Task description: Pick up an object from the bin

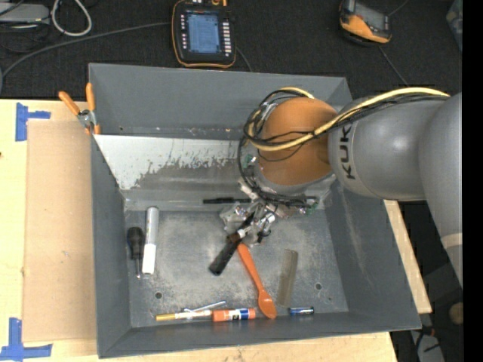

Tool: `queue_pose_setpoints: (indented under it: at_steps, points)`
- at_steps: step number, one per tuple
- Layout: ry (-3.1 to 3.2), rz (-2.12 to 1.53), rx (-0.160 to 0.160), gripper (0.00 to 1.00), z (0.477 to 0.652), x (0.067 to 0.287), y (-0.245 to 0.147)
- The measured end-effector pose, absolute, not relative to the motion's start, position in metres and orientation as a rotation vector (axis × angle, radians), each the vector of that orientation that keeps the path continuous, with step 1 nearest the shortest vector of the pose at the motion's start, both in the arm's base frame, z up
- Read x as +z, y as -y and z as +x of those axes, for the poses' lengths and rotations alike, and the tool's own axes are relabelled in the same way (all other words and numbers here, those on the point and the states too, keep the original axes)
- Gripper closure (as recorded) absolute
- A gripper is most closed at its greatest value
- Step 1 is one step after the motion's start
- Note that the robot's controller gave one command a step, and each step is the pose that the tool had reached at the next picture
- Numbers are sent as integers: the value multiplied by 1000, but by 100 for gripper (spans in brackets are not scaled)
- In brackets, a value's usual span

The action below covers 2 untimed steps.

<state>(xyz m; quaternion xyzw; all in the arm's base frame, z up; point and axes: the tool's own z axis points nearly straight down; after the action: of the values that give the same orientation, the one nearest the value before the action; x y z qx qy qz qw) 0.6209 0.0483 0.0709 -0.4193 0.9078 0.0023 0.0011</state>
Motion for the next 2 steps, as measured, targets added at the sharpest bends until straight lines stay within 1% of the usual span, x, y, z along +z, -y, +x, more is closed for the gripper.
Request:
queue_pose_setpoints:
  at_steps: [1, 2]
  points:
    - [-2859, -1319, 13, 100, 618, 86, -48]
    - [-2850, -1315, 7, 100, 621, 119, -49]
